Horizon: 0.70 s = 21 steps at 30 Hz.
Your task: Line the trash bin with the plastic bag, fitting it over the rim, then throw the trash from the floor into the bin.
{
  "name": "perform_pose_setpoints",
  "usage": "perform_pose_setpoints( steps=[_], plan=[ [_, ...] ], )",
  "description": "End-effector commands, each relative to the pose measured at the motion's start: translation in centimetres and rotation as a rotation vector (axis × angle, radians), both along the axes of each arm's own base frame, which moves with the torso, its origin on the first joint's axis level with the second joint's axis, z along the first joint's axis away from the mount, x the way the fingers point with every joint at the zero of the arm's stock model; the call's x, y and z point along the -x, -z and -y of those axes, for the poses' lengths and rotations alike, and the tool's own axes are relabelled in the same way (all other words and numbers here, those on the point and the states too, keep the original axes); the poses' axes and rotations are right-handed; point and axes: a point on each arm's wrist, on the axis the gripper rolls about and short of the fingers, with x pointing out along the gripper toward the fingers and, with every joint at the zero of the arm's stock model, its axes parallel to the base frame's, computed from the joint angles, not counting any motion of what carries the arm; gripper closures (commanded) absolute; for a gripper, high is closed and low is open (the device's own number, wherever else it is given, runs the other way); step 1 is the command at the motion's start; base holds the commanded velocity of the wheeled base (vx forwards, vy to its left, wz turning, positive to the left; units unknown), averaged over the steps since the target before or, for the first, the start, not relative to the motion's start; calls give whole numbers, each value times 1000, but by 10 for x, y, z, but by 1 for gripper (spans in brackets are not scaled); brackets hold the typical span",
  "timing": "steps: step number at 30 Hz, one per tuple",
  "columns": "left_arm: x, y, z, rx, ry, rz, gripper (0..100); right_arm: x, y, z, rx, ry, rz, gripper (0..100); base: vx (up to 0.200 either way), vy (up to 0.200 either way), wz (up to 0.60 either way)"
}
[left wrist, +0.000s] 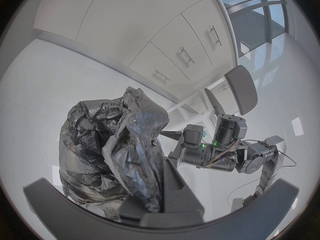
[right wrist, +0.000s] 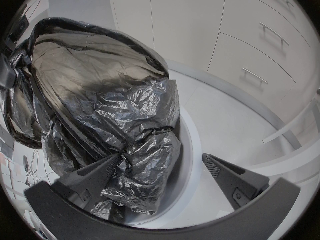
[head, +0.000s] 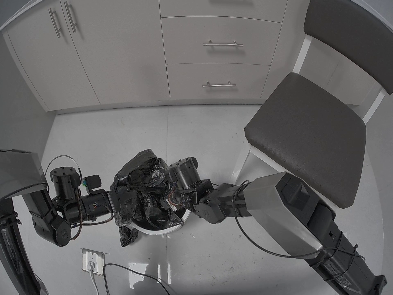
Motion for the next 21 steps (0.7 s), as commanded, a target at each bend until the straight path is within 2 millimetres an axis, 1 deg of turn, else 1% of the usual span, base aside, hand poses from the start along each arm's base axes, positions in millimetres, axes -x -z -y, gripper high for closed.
perform_pose_setpoints(
  steps=[1,5,9,15,18,21],
  plan=[
    [-2,10,1,-5,5,-26,100,0,12,0,16,-1,-18,0,0,0,0],
    [-1,23,3,-55,31,6,100,-5,16,5,21,9,-22,0,0,0,0],
    [3,36,13,-92,80,21,100,-6,16,7,20,13,-23,0,0,0,0],
    [8,38,33,-126,114,46,100,-14,15,15,22,33,-22,0,0,0,0],
    [11,38,43,-145,135,62,100,-14,7,16,20,40,-15,0,0,0,0],
    [14,39,54,-155,160,68,100,-13,-8,17,16,44,-9,0,0,0,0]
  ],
)
